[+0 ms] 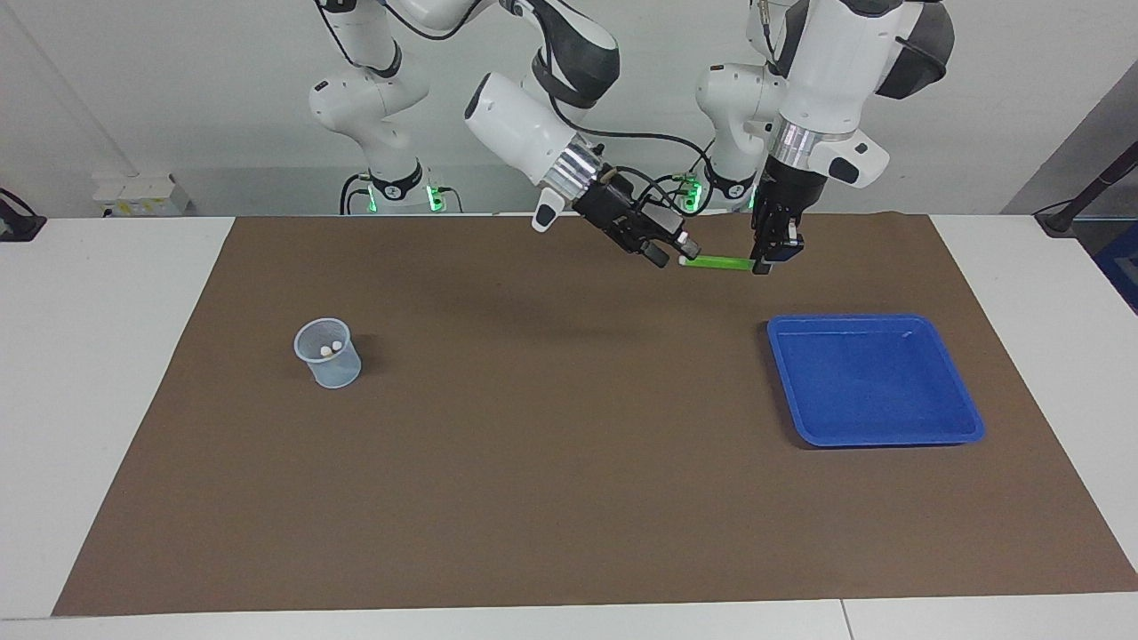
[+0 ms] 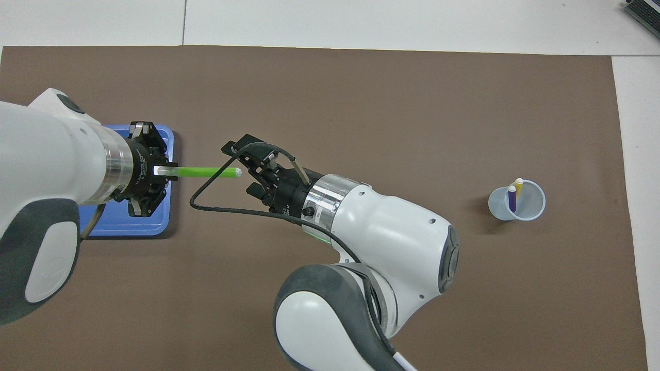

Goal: Transfer and insert pens with both arms
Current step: 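Hold the green pen out while the right gripper reaches to grasp it, then close the right gripper on the green pen beside the left gripper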

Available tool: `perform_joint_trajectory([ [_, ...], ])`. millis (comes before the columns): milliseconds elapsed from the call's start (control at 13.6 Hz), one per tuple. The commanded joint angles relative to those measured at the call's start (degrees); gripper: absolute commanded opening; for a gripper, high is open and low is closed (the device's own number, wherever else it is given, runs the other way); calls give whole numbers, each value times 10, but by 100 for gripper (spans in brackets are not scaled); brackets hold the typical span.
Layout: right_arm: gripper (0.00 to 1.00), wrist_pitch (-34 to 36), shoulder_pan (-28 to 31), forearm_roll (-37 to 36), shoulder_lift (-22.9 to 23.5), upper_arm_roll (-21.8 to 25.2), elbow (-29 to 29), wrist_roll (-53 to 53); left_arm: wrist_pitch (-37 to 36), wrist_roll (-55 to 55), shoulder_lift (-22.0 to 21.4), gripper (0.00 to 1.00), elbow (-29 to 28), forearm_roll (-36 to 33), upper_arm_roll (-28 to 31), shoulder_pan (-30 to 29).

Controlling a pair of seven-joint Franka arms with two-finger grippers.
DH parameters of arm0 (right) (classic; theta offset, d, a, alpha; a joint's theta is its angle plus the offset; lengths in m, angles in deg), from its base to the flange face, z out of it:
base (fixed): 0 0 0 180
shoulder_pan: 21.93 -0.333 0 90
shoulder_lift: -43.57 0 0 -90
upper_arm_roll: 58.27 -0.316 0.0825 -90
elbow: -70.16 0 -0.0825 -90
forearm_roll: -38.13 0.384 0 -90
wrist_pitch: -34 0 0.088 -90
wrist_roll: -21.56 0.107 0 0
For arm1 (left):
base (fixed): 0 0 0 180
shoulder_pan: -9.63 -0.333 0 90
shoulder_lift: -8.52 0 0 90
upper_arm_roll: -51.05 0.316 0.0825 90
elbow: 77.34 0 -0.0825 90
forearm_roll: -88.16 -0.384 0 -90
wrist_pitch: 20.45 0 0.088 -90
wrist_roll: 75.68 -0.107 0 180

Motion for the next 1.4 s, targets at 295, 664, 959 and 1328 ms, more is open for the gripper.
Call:
perform_joint_trajectory([
  [295, 87, -34, -23, 6, 17, -1, 22, 21, -1, 16, -23, 0, -20, -12, 5, 9],
  [664, 62, -33, -20, 6, 19, -1, 21, 16, -1, 16, -24, 0, -21, -12, 4, 9],
  [959, 49, -34, -19, 6, 19, -1, 21, 16, -2, 16, -24, 0, -20, -12, 4, 9],
  [1328, 25, -34, -20, 10, 19, -1, 21, 16, -3, 16, -24, 0, -20, -12, 4, 9],
])
